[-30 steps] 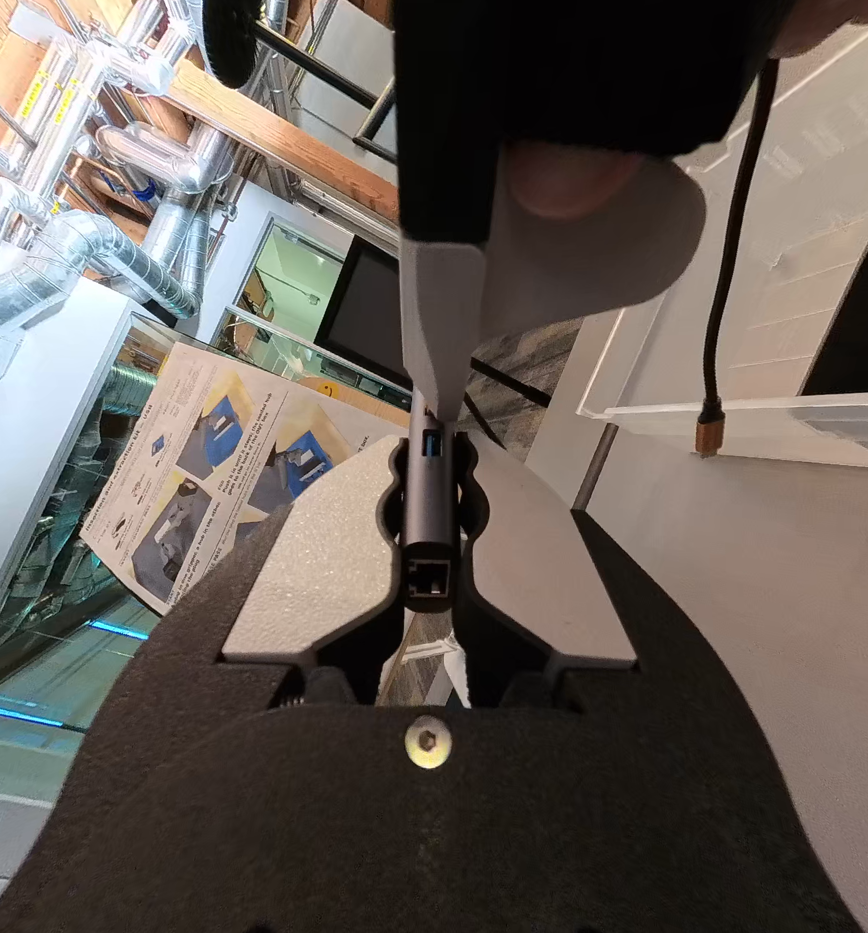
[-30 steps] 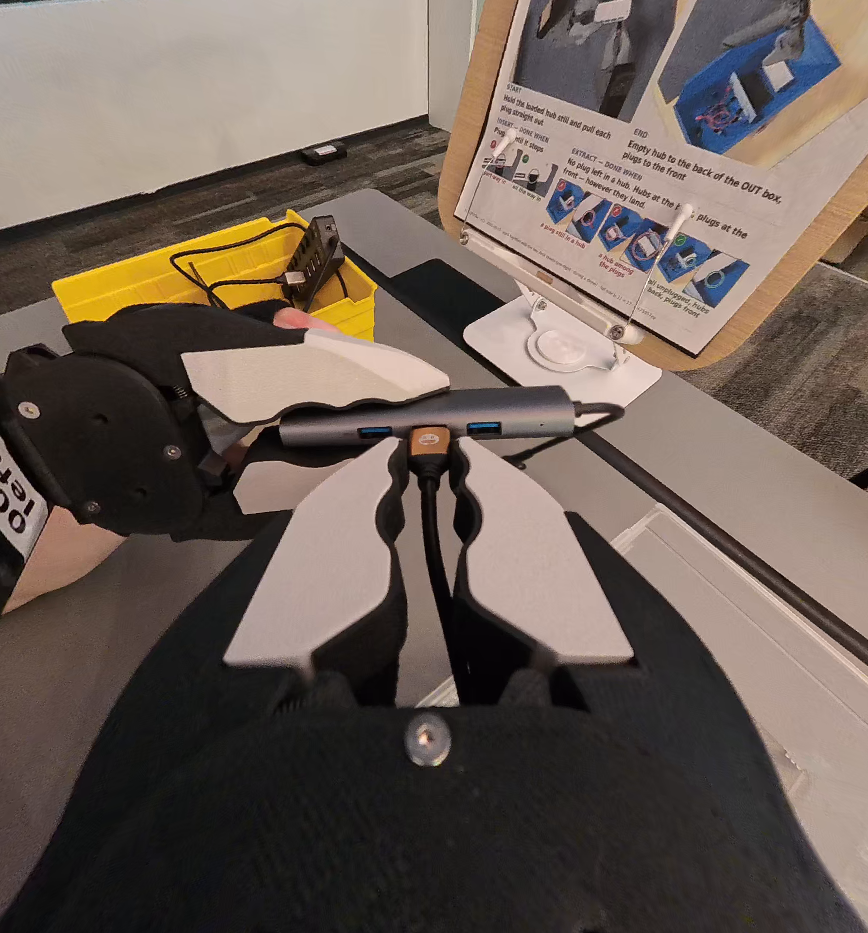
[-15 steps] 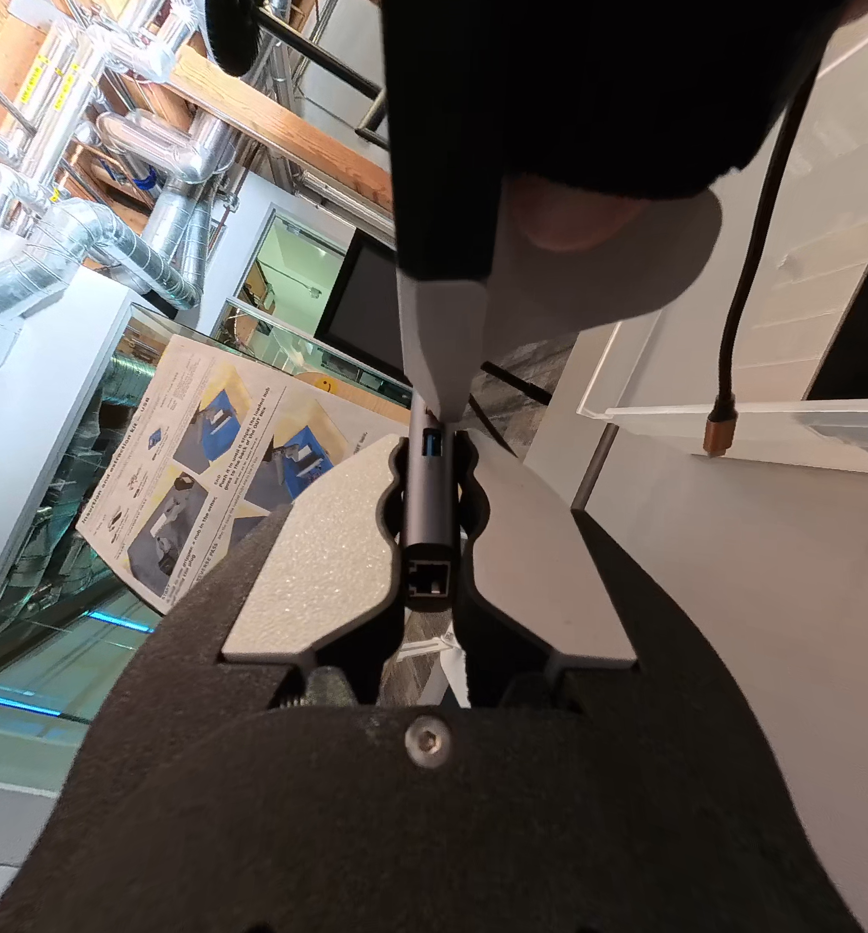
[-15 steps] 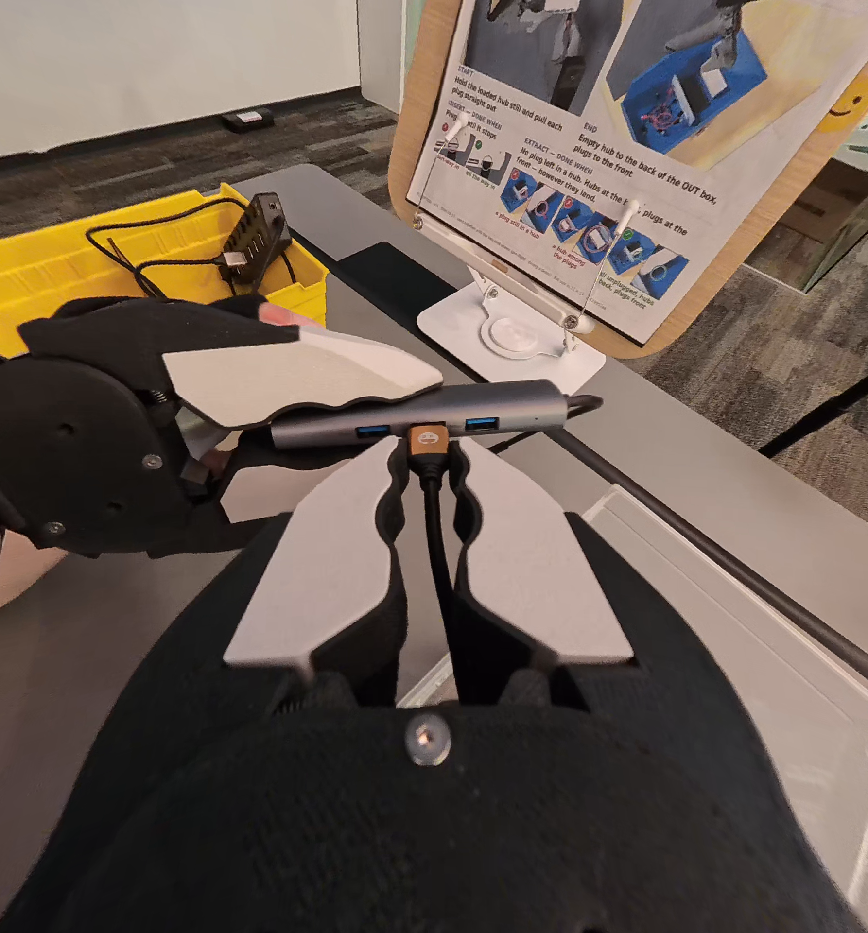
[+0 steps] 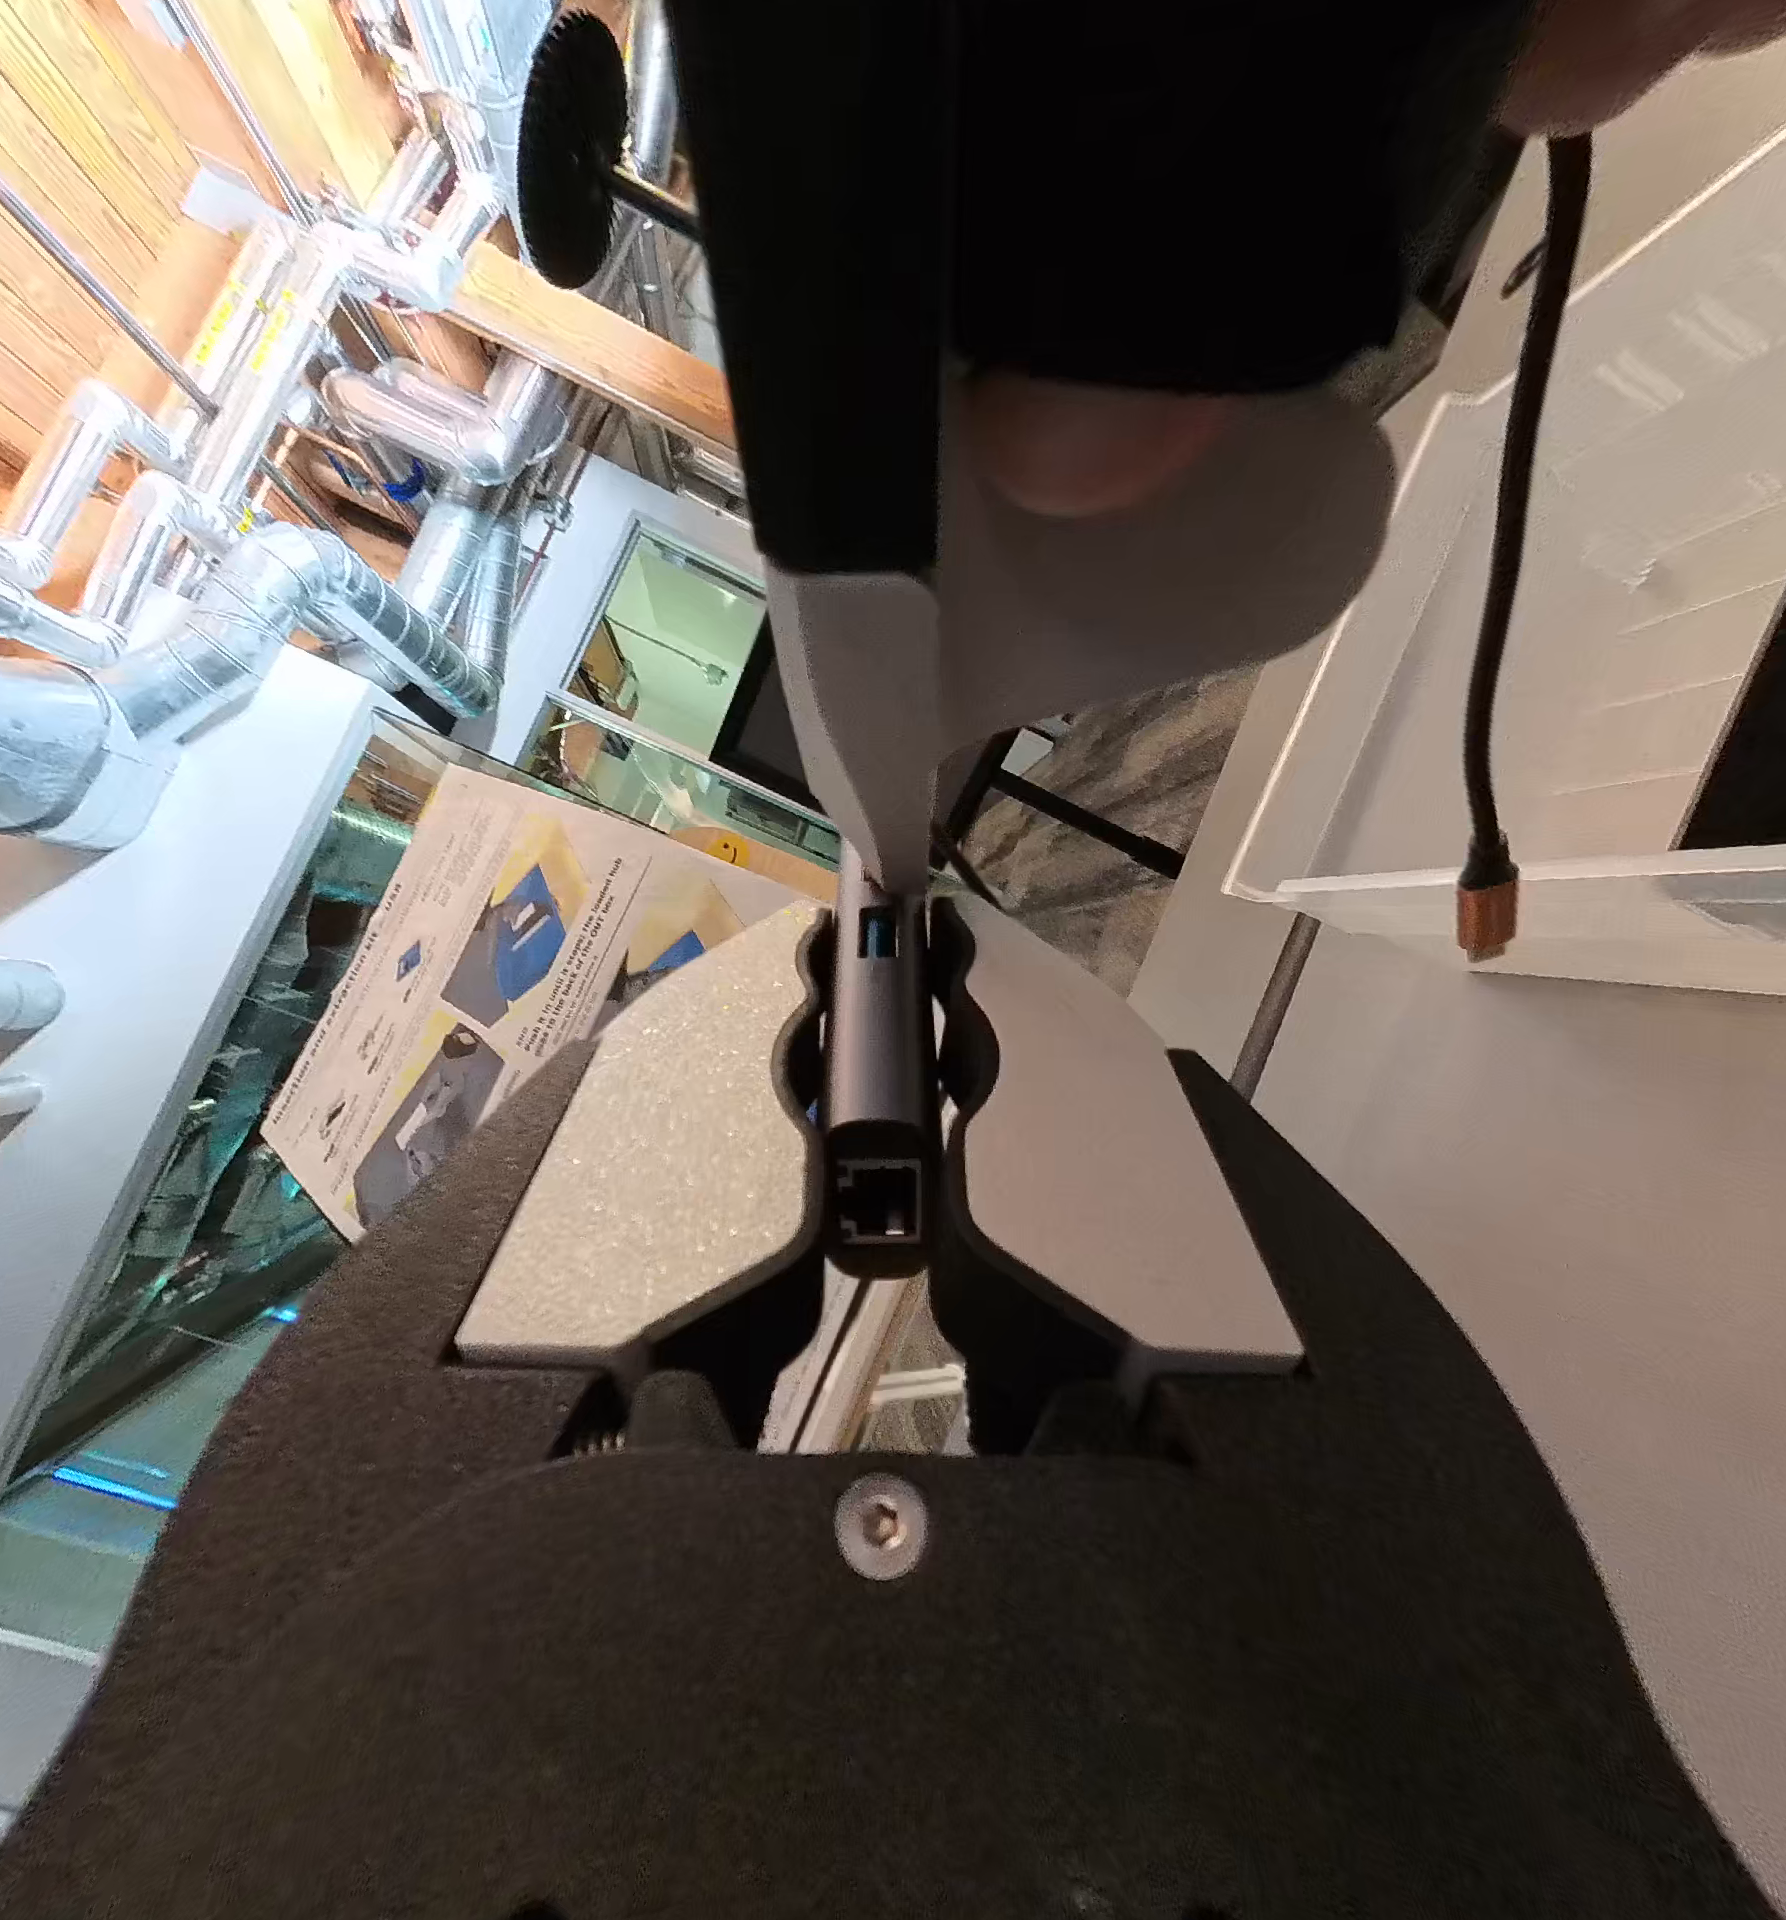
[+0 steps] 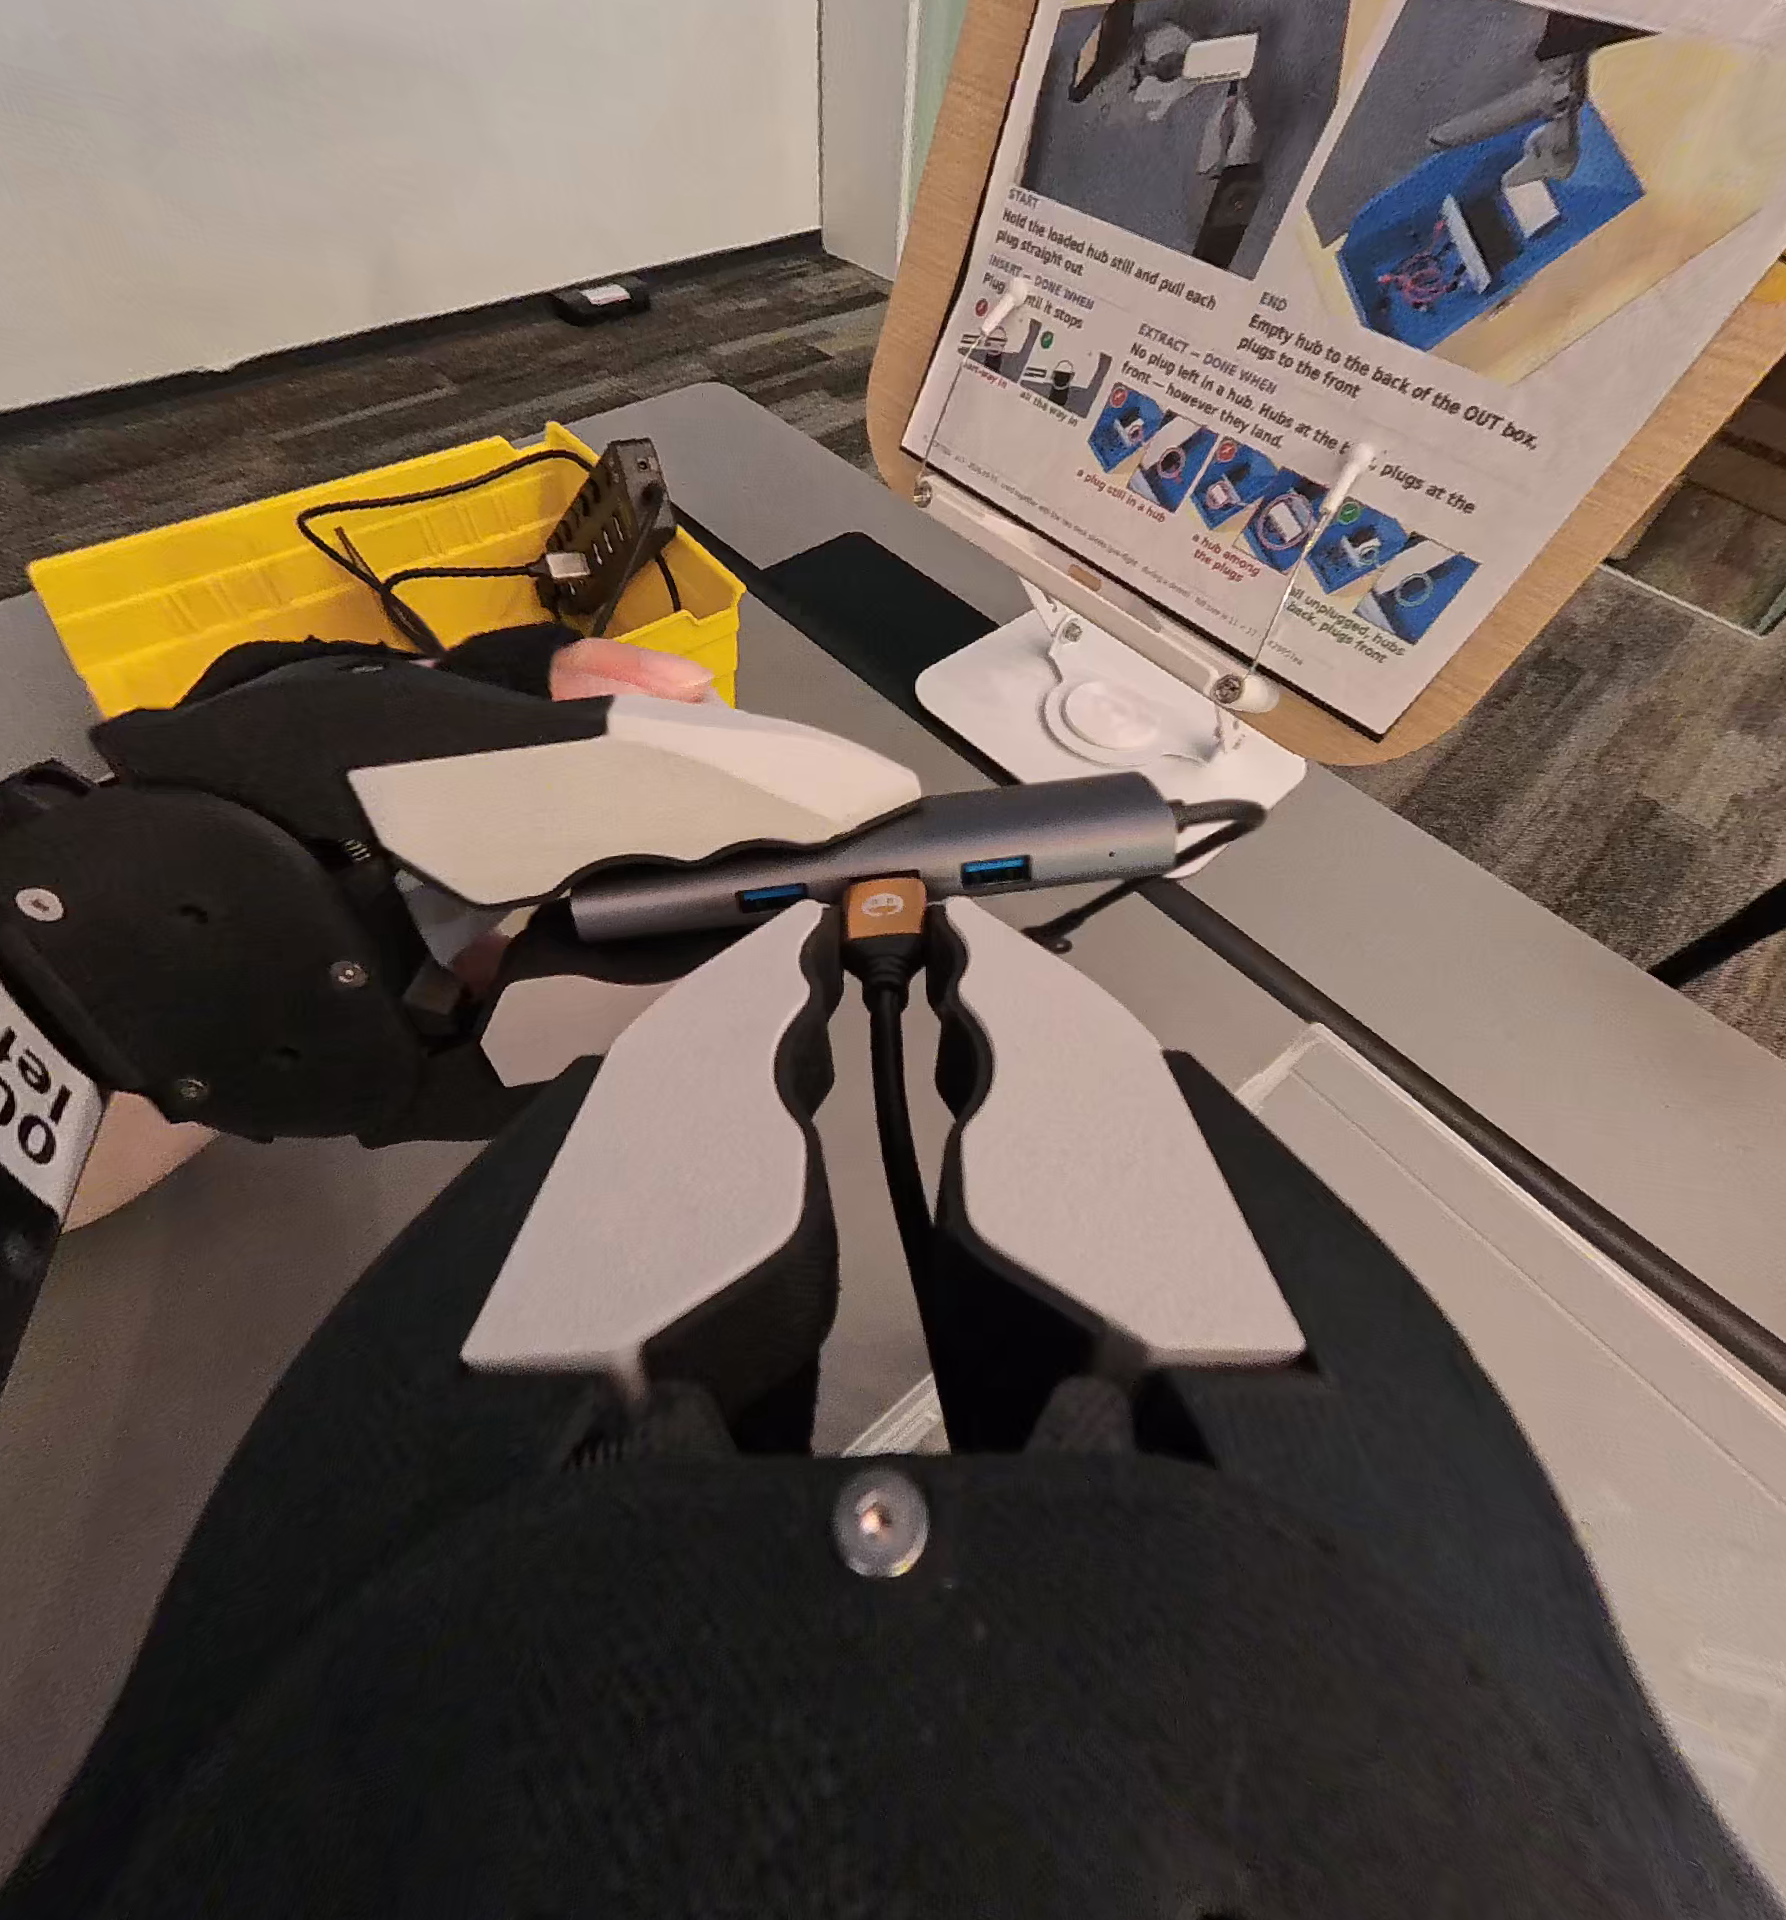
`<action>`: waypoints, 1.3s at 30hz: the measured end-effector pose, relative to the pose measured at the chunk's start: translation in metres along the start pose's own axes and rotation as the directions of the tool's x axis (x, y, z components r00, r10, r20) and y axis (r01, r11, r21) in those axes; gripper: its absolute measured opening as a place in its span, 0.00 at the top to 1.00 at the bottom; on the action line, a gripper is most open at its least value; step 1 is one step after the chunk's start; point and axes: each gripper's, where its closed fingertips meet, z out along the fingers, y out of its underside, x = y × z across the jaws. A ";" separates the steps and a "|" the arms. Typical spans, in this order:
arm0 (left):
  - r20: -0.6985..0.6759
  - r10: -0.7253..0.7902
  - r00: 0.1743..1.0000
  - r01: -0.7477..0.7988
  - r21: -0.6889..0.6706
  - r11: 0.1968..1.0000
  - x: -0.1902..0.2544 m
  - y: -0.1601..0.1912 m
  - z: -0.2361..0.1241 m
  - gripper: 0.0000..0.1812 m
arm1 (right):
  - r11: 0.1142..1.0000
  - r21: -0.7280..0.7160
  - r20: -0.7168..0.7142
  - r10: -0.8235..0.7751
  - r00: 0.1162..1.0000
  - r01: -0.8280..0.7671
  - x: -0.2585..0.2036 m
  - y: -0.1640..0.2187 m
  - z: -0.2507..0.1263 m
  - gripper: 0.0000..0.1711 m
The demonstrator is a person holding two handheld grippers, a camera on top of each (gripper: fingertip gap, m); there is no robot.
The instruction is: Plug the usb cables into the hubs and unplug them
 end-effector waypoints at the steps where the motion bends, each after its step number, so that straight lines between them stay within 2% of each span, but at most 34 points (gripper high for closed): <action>1: 0.004 0.009 1.000 -0.009 0.001 1.000 0.000 -0.001 0.000 0.91 | 1.000 -0.001 0.010 0.005 1.000 -0.005 0.000 0.000 0.000 0.90; 6: -0.029 0.005 1.000 -0.006 -0.056 0.998 0.008 0.006 0.003 0.90 | 0.999 -0.041 0.006 0.011 1.000 -0.010 0.004 0.009 0.004 0.90; 22: -0.067 -0.052 0.996 0.051 -0.010 0.999 0.010 0.006 0.002 0.90 | 0.998 -0.070 -0.041 -0.004 0.999 0.001 0.003 0.011 0.002 0.90; 33: -0.067 -0.047 0.997 0.047 -0.008 0.999 0.007 0.002 0.001 0.90 | 0.985 -0.127 -0.171 -0.139 0.975 0.118 0.002 0.009 -0.003 0.90; 34: -0.066 -0.041 0.997 0.039 -0.032 0.999 0.007 0.005 0.001 0.90 | 0.982 -0.135 -0.180 -0.154 0.972 0.131 0.001 0.009 -0.003 0.90; 35: -0.059 -0.013 0.998 0.005 -0.131 0.991 0.007 0.024 0.006 0.91 | 0.982 -0.128 -0.203 -0.167 0.965 0.143 0.000 0.005 -0.009 0.90; 36: -0.083 0.017 0.996 -0.040 -0.288 0.957 0.008 0.060 0.010 0.90 | 0.983 -0.087 -0.256 -0.178 0.950 0.161 0.003 -0.005 -0.024 0.90; 37: -0.093 -0.007 0.996 -0.020 -0.286 0.958 0.008 0.076 0.012 0.91 | 0.987 -0.034 -0.287 -0.158 0.945 0.155 0.007 -0.015 -0.040 0.90; 39: -0.033 -0.072 0.997 0.066 -0.164 0.984 -0.008 0.071 0.006 0.91 | 0.993 0.039 -0.239 -0.099 0.966 0.111 0.008 -0.022 -0.058 0.90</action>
